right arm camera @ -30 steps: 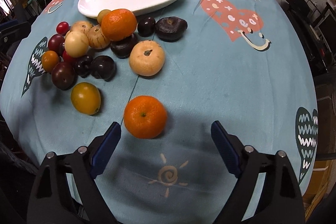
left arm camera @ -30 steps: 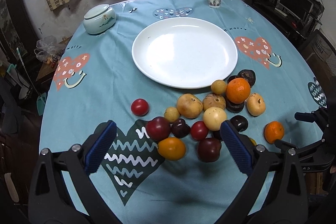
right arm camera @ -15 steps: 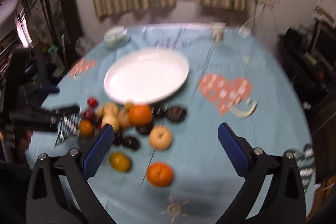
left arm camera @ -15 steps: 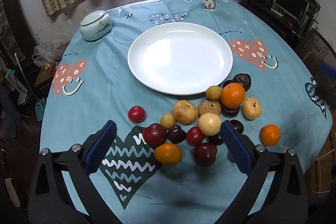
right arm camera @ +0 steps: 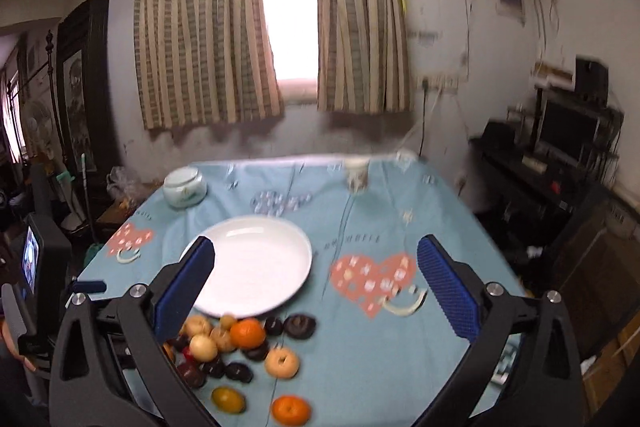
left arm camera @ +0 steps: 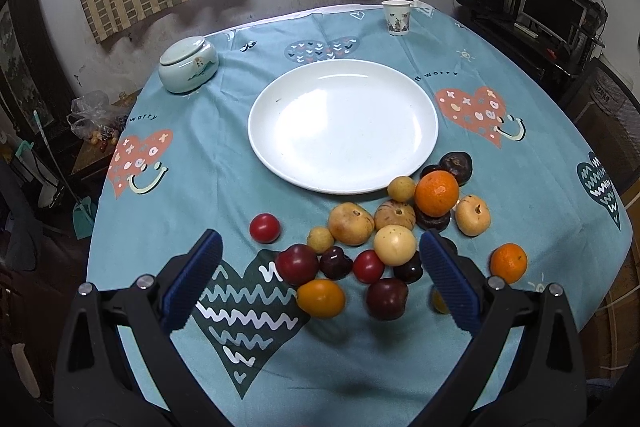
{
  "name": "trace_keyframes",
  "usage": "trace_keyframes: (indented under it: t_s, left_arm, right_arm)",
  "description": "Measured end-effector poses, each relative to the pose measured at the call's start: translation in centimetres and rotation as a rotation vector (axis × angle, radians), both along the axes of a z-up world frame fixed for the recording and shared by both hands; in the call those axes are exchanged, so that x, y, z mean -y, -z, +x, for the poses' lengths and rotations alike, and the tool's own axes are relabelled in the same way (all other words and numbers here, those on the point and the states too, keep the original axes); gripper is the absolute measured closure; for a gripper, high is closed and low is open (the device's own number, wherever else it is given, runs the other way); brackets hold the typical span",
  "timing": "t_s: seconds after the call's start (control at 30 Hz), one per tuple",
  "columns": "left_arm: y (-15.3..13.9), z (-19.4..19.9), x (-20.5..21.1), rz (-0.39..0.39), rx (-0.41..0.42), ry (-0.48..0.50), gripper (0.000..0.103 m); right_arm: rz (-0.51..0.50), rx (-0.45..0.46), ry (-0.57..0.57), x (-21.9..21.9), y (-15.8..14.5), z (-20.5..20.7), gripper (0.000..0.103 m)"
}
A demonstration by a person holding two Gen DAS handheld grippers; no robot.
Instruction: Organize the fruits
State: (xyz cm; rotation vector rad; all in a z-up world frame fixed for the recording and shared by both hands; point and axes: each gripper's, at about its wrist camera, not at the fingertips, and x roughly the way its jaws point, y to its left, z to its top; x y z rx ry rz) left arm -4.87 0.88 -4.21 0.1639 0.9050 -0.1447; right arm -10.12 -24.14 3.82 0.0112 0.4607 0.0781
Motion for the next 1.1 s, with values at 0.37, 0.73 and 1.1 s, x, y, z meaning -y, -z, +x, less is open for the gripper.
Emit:
trace_keyframes:
  t_s: [0.37,0.73,1.1]
  left_arm:
    - [1.2,-0.1,0.4,0.018,-0.050,0.001,0.003]
    - [3.2,-1.0,2.3,0.034,-0.123,0.068,0.003]
    - [5.8,-2.0,6.7,-0.061,-0.247,0.261,0.005]
  right_arm:
    - [-0.151,-0.581,-0.121,-1.2,15.1,0.8,0.009]
    - [-0.141,-0.715,-0.173,-2.5,20.1,2.6,0.019]
    - [-0.091,-0.758,-0.230,-1.5,19.4,2.2,0.060]
